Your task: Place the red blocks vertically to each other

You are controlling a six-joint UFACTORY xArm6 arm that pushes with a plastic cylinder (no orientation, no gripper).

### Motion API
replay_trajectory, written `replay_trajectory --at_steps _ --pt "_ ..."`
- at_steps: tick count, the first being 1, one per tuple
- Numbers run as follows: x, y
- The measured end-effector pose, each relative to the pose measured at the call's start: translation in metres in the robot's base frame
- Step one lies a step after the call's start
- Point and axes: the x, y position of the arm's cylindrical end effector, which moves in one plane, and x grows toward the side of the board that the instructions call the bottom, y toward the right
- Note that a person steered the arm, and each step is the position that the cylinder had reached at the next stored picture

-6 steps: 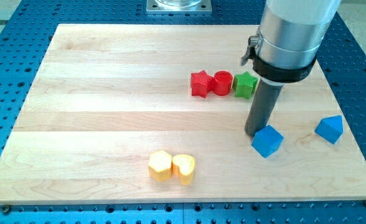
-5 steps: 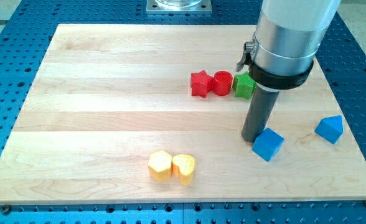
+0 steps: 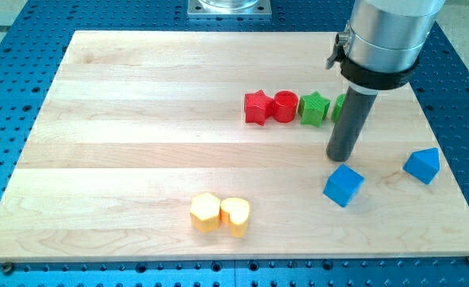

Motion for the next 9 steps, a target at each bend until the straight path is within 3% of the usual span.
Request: replay_trajectory --at_steps 3,5,8,9 --pt "0.001 -0.016" --pt "-0.002 -0.114" --pt "-0.145 -0.145" --pt "-0.168 -0.145"
